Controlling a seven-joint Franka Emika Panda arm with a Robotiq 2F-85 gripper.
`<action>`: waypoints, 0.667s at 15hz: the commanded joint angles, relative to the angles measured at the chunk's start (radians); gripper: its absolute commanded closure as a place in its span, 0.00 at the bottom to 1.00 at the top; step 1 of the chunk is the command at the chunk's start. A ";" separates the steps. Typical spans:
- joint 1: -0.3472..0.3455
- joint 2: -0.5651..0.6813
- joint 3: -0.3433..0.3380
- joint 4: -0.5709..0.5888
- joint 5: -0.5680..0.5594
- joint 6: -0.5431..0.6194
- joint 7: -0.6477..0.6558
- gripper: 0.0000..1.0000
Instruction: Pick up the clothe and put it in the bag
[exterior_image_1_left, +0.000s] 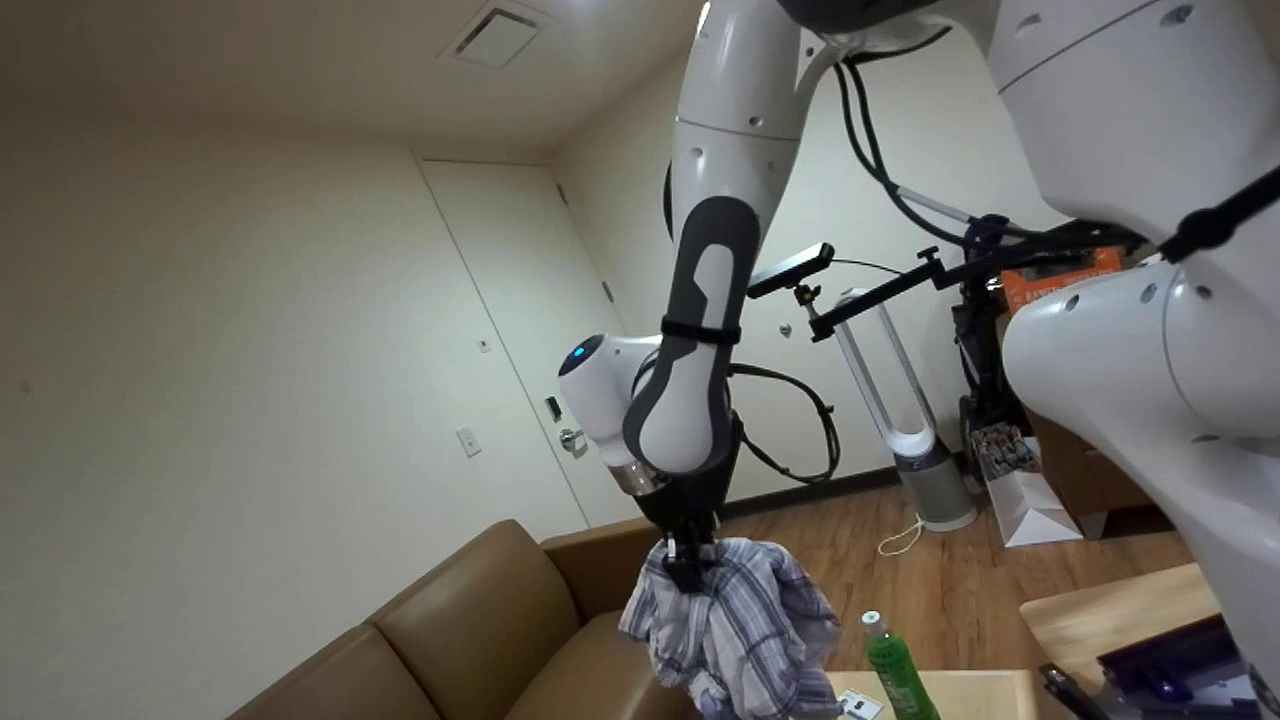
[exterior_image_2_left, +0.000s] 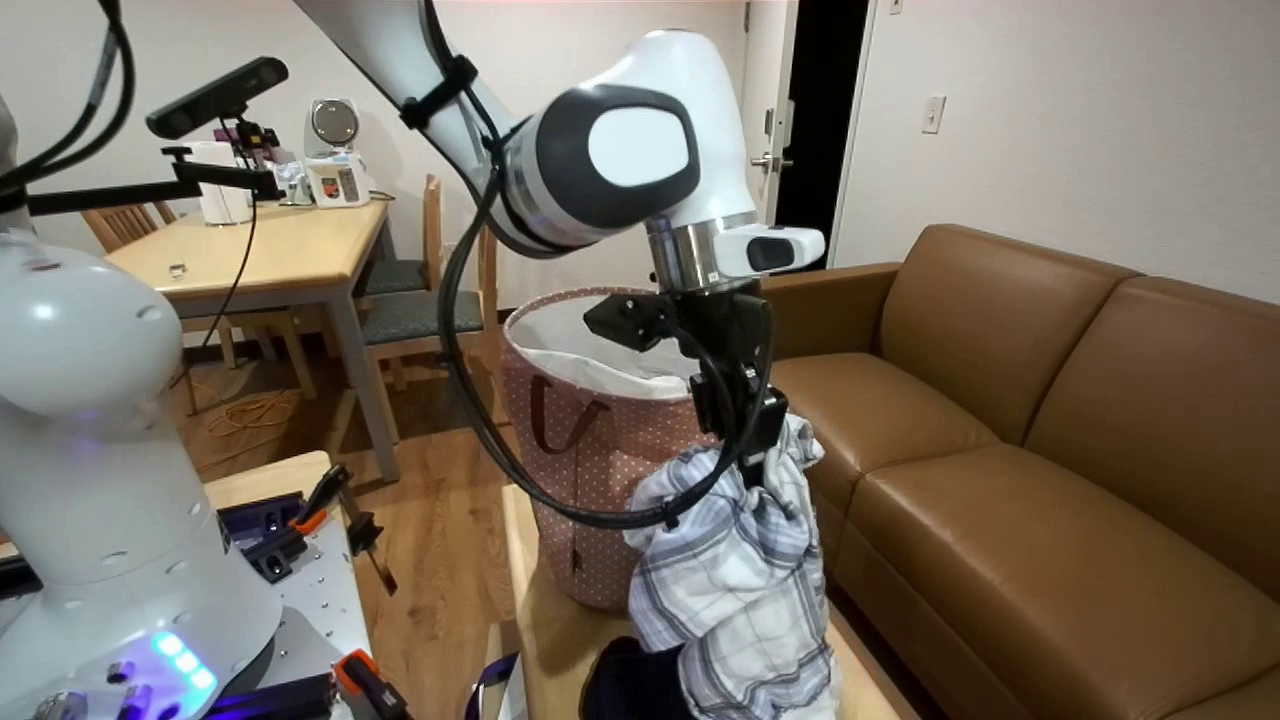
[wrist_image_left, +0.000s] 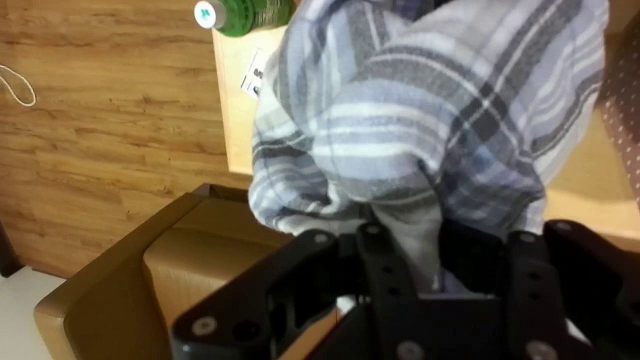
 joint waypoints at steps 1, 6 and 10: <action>-0.128 -0.155 0.214 0.043 -0.052 -0.260 -0.051 0.93; -0.358 -0.169 0.502 0.044 -0.030 -0.333 -0.042 0.89; -0.451 -0.243 0.614 0.052 -0.017 -0.386 -0.056 0.93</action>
